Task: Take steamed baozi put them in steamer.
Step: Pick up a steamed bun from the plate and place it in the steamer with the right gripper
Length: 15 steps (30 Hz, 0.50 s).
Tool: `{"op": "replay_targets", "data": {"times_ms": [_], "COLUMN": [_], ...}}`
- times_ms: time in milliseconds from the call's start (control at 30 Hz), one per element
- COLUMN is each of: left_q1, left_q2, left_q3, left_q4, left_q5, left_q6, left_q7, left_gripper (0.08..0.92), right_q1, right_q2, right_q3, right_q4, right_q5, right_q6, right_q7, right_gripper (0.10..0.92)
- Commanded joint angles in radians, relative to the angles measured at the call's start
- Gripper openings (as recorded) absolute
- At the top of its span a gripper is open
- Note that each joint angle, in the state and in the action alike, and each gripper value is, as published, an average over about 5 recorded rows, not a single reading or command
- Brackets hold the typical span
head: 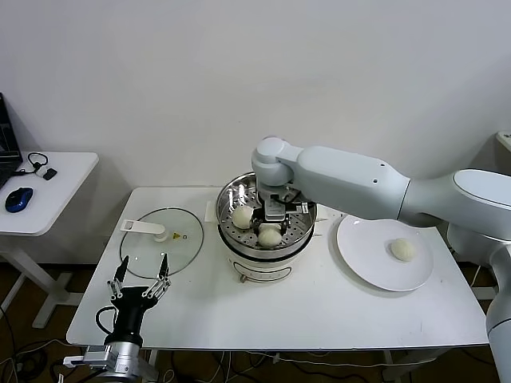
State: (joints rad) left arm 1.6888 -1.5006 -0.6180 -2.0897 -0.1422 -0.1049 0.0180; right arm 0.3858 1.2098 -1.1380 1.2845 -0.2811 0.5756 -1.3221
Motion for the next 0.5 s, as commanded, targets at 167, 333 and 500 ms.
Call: {"op": "replay_targets", "data": {"times_ms": [167, 333, 500], "left_q1": [-0.004, -0.005, -0.004], "left_q2": [0.000, 0.000, 0.001], "left_q3": [0.003, 0.005, 0.004], "left_q4": [-0.001, -0.001, -0.006], "left_q5": [0.001, 0.002, 0.002], "left_q6": [0.002, 0.003, 0.004], "left_q7": [0.000, 0.000, 0.000], "left_gripper": [0.823, 0.823, 0.823], "right_q1": [0.012, 0.041, 0.100], "right_q2": [-0.005, -0.009, -0.048], "right_q3": [0.007, 0.027, 0.028], "right_q4": [0.000, -0.020, -0.026], "right_q5": [0.016, 0.048, 0.134], "right_q6": [0.004, 0.008, 0.000], "right_q7": [0.004, 0.003, -0.009], "right_gripper": [0.804, 0.822, 0.823]}}
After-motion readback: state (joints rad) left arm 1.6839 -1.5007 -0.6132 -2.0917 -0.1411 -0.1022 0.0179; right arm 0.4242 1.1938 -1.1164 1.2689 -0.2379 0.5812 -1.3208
